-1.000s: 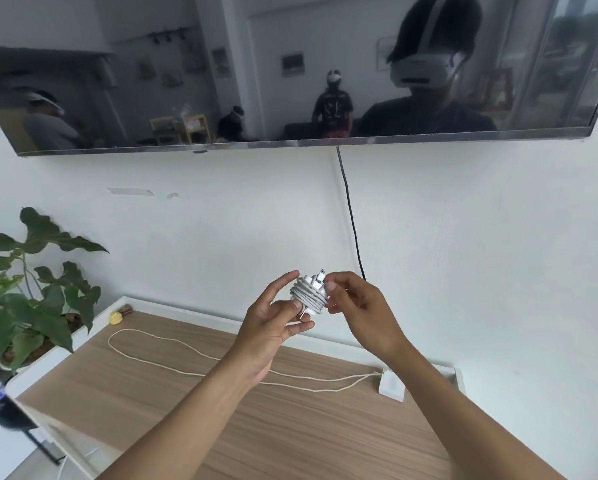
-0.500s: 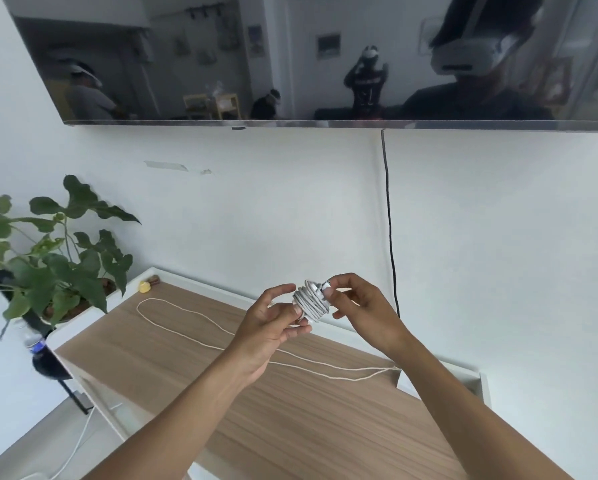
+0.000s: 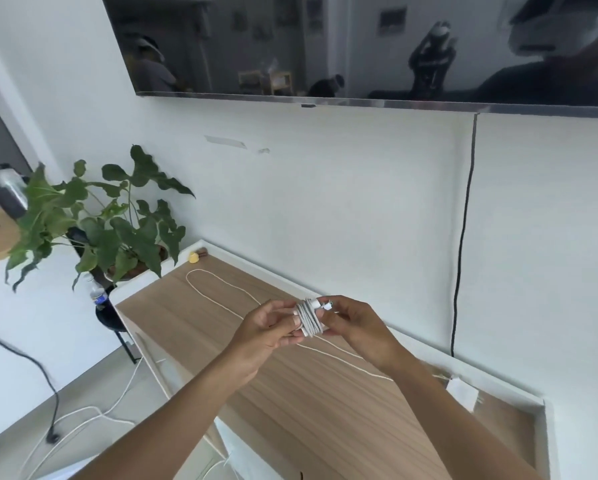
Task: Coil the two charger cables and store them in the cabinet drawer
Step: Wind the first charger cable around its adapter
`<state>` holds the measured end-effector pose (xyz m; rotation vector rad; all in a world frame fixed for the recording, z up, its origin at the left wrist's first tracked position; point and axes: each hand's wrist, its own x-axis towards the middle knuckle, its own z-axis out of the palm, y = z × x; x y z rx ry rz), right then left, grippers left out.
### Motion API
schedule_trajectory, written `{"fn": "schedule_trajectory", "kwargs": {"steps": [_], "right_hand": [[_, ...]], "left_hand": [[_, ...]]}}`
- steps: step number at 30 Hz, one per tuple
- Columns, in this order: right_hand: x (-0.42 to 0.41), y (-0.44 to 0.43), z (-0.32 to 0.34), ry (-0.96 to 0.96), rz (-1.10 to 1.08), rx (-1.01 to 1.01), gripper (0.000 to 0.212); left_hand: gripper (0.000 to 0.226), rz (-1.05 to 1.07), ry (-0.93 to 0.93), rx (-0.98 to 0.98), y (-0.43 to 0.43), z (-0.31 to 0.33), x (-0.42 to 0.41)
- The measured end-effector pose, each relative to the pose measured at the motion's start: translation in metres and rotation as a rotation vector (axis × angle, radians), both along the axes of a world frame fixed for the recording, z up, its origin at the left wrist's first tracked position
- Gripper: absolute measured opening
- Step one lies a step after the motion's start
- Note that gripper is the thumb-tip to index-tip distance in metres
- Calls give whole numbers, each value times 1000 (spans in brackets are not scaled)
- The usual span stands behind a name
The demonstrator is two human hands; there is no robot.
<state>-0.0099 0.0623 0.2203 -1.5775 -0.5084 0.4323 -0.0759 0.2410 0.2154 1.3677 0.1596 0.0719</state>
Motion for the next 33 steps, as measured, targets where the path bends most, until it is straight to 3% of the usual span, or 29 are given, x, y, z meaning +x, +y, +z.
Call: {"fn": "schedule_trajectory", "kwargs": {"steps": [10, 22, 33], "right_hand": [[21, 143, -76, 230, 28, 2, 28], [79, 312, -183, 505, -77, -99, 22], [113, 358, -245, 626, -211, -257, 21]], "left_hand": [[28, 187, 258, -31, 126, -62, 11], [25, 232, 511, -135, 280, -167, 79], [27, 126, 655, -10, 324, -250, 133]]}}
